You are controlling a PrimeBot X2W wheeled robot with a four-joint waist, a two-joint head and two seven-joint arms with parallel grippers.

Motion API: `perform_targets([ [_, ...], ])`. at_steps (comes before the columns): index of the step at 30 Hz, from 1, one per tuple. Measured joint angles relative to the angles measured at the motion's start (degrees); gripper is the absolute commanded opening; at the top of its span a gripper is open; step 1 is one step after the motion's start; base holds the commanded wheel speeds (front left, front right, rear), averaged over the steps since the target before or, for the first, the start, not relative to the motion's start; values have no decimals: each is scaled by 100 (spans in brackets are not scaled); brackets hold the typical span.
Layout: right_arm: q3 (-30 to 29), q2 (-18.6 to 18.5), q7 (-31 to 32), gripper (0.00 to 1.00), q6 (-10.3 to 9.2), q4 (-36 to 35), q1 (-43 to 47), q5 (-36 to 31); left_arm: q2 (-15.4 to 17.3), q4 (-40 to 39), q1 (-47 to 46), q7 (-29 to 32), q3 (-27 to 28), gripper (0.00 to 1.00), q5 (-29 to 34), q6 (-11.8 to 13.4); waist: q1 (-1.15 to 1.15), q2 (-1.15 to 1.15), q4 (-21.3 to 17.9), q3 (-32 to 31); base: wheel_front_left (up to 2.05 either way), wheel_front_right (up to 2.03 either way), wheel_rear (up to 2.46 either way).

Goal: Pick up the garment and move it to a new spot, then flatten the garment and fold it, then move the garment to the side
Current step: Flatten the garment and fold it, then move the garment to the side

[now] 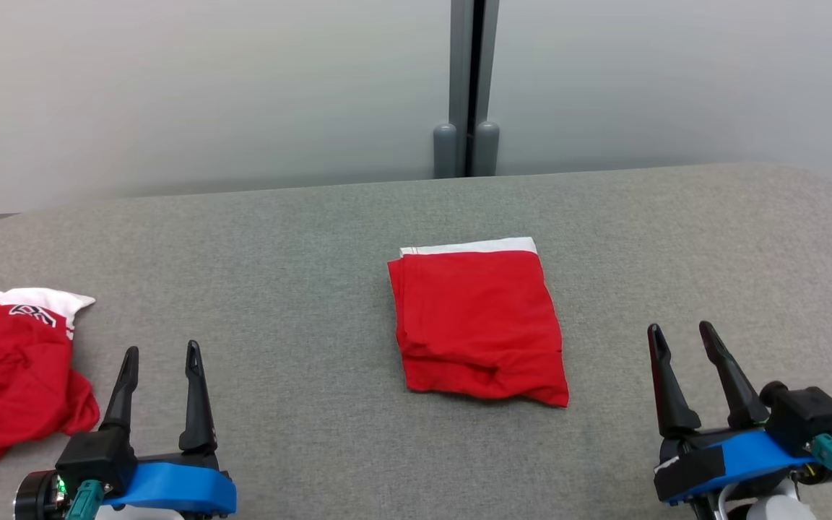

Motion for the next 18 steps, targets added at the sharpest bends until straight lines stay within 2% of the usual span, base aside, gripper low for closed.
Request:
perform_targets([
  [11, -236, 141, 365, 100, 0, -450, 421, -405, 88, -368, 170, 332, -59, 100, 60, 129, 0, 0, 202, -76, 0, 0, 0],
  [18, -260, 157, 500, 100, 0, -561, 488, -443, 125, -456, 232, 414, -86, 100, 59, 156, 0, 0, 250, -87, 0, 0, 0],
])
